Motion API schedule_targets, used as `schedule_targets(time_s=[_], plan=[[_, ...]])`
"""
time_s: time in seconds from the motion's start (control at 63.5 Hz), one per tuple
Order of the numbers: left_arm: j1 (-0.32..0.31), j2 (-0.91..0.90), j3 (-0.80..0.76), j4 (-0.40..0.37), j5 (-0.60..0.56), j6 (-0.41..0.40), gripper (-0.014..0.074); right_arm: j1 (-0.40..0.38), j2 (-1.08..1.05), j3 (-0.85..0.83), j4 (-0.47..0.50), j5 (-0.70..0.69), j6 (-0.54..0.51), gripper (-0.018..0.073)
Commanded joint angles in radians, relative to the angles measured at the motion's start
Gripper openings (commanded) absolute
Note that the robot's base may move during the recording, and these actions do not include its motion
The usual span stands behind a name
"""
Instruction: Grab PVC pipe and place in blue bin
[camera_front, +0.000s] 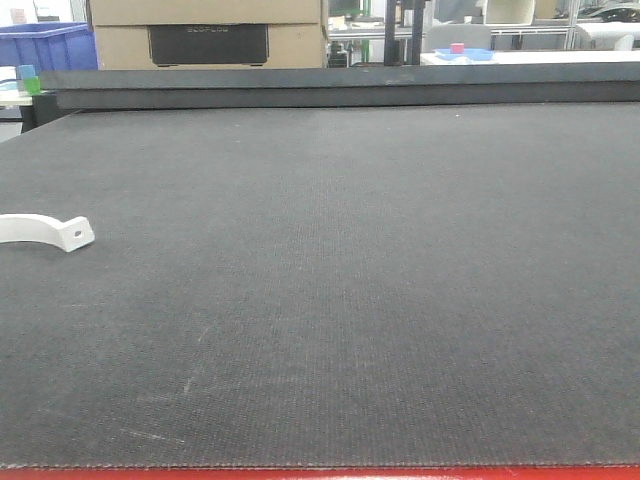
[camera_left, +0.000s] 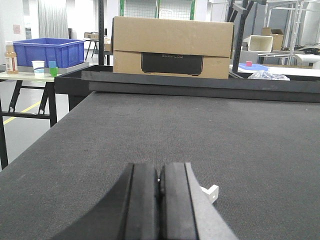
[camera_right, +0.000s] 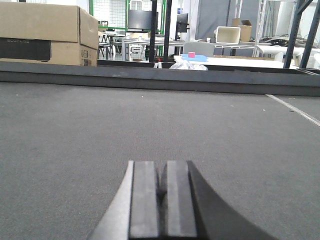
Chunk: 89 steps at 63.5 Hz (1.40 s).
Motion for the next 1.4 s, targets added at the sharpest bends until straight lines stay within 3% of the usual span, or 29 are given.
schedule_targets(time_s=[0.0, 0.489, 0.599, 0.788, 0.93, 1.056, 1.198, 1.276, 1.387], plan=[[0.005, -0.006, -0.003, 0.002, -0.018, -0.002, -0.0111, -0.003, -0.003, 0.0, -0.007, -0.027, -0.003, -0.0167], [0.005, -0.006, -0.003, 0.002, -0.018, -0.002, -0.0111, -0.003, -0.003, 0.0, -0.007, -0.025, -0.003, -0.0167], [0.005, -0.006, -0.003, 0.002, -0.018, -0.002, -0.0111, -0.003, -0.003, 0.0, -0.072, 0.004, -0.003, -0.0167], [0.005, -0.006, -0.003, 0.004, -0.018, -0.002, -0.0111, -0.003, -0.003, 0.0, -0.072, 0.009, -0.003, -0.0167], [0.005, -0.006, -0.003, 0.004, -0.018, -0.002, -0.0111, -0.003, -0.003, 0.0, -0.085, -0.121, -0.003, -0.0167], [0.005, -0.006, -0.052, 0.004, -0.011, -0.002, -0.0111, -0.003, -0.002, -0.079, -0.085, 0.032, -0.003, -0.0167], [0.005, 0.043, -0.134, 0.005, 0.085, -0.002, -0.0111, -0.003, 0.111, -0.18, -0.076, 0.042, -0.003, -0.0167], [0.005, 0.109, -0.211, 0.008, 0.174, -0.002, -0.0111, -0.003, 0.192, -0.239, -0.009, 0.051, -0.003, -0.0167], [0.005, 0.25, -0.334, 0.08, 0.329, -0.002, -0.0111, -0.003, 0.343, -0.337, 0.065, 0.117, -0.003, -0.0167]])
